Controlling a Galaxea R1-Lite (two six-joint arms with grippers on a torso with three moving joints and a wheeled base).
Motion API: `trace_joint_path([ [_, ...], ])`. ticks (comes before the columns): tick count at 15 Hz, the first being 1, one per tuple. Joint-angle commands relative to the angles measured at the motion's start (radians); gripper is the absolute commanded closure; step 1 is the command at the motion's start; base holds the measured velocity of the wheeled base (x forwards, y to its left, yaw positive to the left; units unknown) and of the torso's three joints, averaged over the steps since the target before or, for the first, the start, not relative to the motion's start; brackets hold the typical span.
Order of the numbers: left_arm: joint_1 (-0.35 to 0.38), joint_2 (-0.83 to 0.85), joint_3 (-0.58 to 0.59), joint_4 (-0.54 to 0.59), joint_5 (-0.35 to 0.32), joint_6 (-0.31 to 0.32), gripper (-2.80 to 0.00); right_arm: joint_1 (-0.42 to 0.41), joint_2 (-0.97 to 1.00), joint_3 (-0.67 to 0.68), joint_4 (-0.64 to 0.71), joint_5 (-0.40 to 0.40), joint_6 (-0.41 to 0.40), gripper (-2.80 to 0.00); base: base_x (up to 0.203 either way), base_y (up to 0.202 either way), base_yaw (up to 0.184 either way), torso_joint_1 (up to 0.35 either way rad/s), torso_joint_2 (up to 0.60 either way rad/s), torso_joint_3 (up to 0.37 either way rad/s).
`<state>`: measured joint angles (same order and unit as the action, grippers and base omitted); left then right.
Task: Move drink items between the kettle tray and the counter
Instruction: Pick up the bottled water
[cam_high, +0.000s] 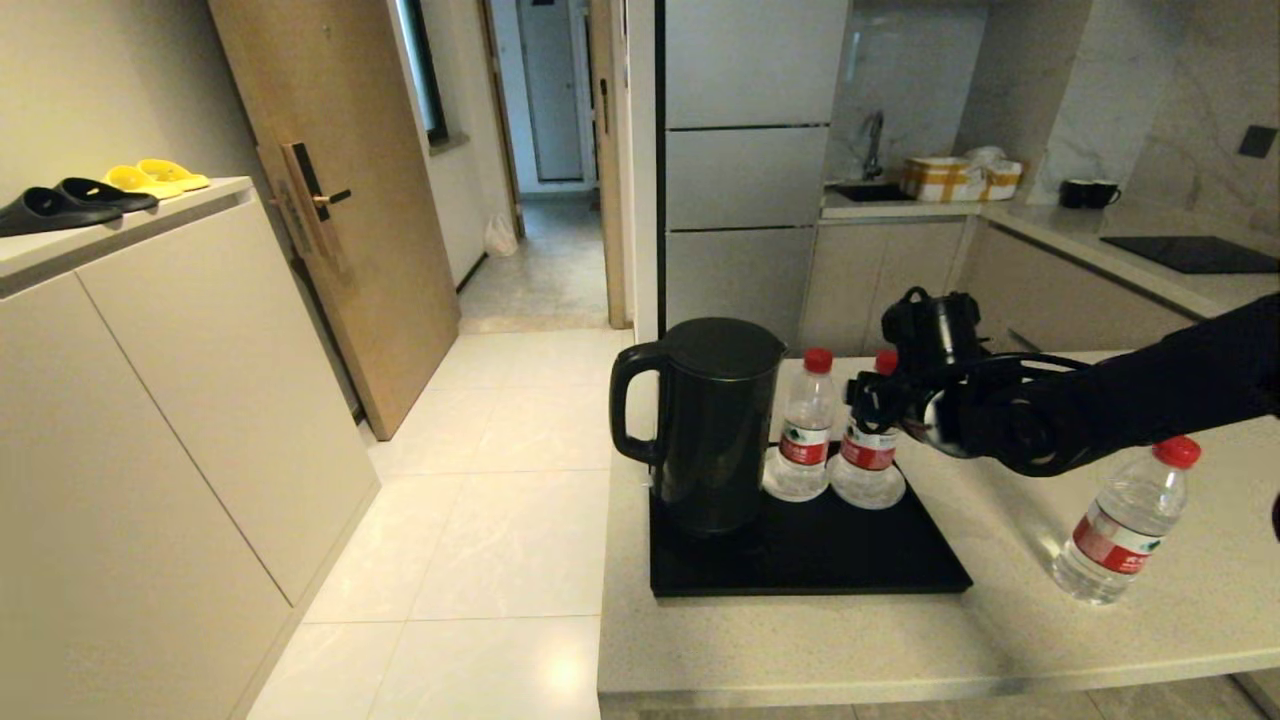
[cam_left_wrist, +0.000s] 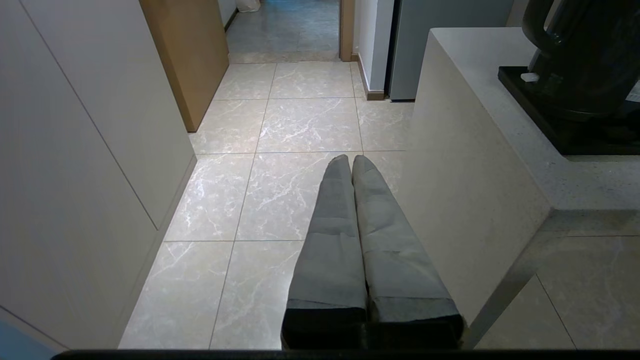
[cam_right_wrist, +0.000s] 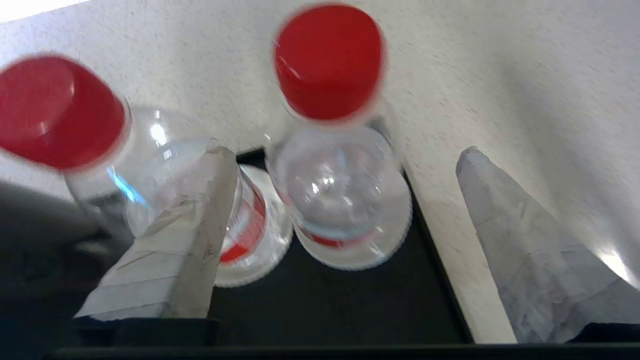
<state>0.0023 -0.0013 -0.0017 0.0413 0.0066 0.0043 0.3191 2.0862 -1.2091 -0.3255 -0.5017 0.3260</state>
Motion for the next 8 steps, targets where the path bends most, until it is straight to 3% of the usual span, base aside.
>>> trace_joint_path([
  [1, 0.001, 0.001, 0.000, 0.000, 0.000, 0.000, 0.00, -0.010, 0.061, -0.045, -0.002, -0.003, 0.001, -2.80, 0.000, 0.000, 0.000, 0.000, 0.00, 0.000],
  [8, 0.001, 0.001, 0.000, 0.000, 0.000, 0.000, 0.00, -0.054, 0.129, -0.077, -0.018, 0.018, 0.002, -2.80, 0.000, 0.000, 0.000, 0.000, 0.00, 0.000],
])
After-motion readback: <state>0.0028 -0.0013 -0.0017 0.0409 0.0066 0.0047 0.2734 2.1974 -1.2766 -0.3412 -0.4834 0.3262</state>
